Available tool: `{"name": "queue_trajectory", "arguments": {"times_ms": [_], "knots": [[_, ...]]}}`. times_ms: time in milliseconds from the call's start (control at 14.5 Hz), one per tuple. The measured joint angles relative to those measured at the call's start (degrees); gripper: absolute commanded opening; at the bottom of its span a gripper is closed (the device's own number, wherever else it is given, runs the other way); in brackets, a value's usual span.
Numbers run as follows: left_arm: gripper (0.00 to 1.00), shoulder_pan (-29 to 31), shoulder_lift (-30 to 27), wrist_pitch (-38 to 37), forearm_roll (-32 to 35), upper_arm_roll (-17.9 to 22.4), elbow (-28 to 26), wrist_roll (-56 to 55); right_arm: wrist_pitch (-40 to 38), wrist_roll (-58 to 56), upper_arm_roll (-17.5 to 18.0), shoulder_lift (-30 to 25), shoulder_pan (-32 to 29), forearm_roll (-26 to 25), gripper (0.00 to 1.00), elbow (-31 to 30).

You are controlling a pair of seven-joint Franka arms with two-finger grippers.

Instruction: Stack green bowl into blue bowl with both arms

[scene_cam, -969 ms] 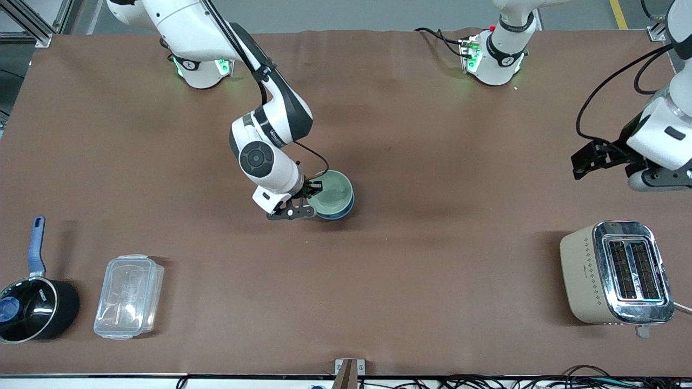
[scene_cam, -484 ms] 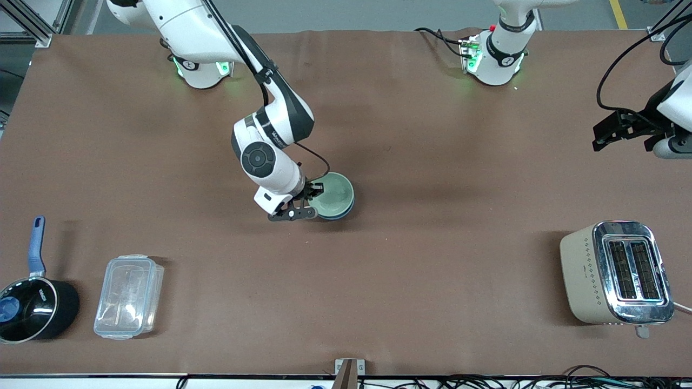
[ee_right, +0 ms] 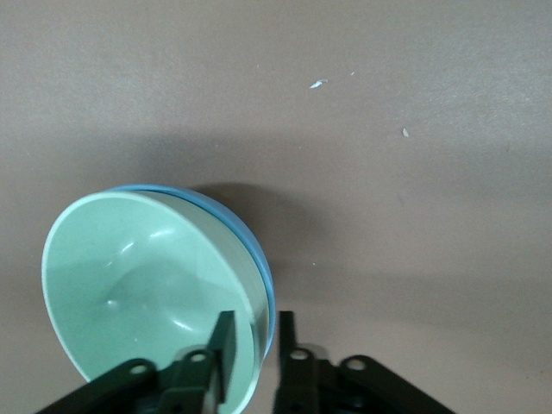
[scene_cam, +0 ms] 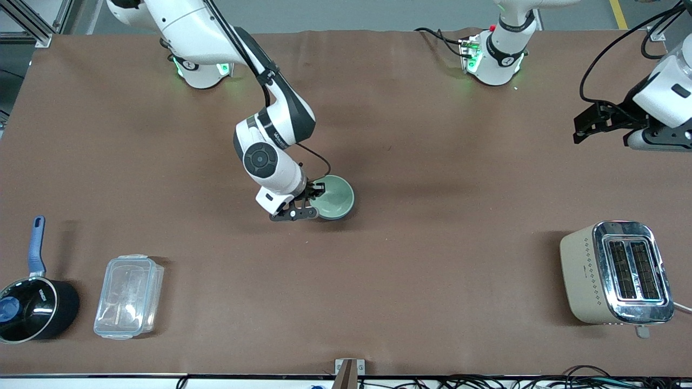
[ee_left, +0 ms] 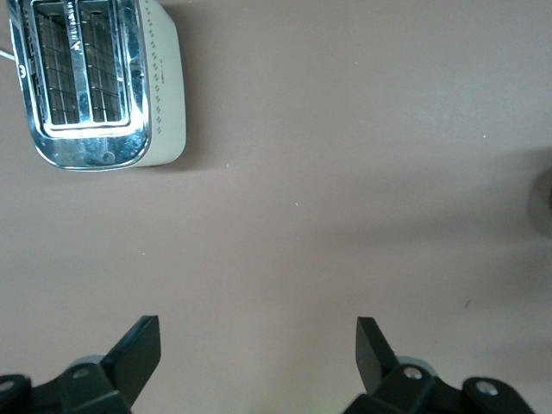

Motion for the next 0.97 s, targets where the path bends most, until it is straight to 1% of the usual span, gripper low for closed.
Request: {"name": "queue_trajectory", "arguments": {"times_ms": [138, 277, 346, 484, 692, 830, 899, 969], "knots": [[1.00, 0.0, 0.0, 0.0, 0.0, 0.0, 0.0, 0.0, -0.2, 0.0, -0.2, -0.1, 0.0, 0.0, 1.00, 0.2], [1.00, 0.0, 0.0, 0.1, 0.0, 0.1, -0.1, 0.0, -0.5, 0.0, -1.3, -1.7, -0.1, 0.0, 1.00, 0.9], [1.00, 0.0, 0.0, 0.1, 0.0, 0.1, -0.1, 0.0, -1.6, 0.0, -2.4, -3.4, -0.3, 0.0, 1.00, 1.4], [1.00, 0.0, 0.0, 0.1, 0.0, 0.1, -0.2, 0.0, -6.5, -0.2, -5.7, -8.1, -1.5, 0.0, 1.00, 2.6], [1.00, 0.1, 0.0, 0.2, 0.0, 0.1, -0.2, 0.0, -13.5, -2.2, -9.8, -14.9, -5.0, -0.2, 1.00, 4.8], [1.00, 0.1, 0.0, 0.3, 0.0, 0.1, -0.1, 0.0, -15.3, -3.6, -12.0, -18.0, -7.0, -0.4, 1.00, 5.8], [1.00, 0.2, 0.0, 0.5, 0.0, 0.1, 0.0, 0.0, -15.4, -4.3, -13.1, -19.3, -7.8, -1.2, 1.00, 6.1], [1.00, 0.2, 0.0, 0.5, 0.0, 0.1, 0.0, 0.0, -15.5, -5.0, -14.1, -20.6, -8.4, -3.2, 1.00, 6.3]]}}
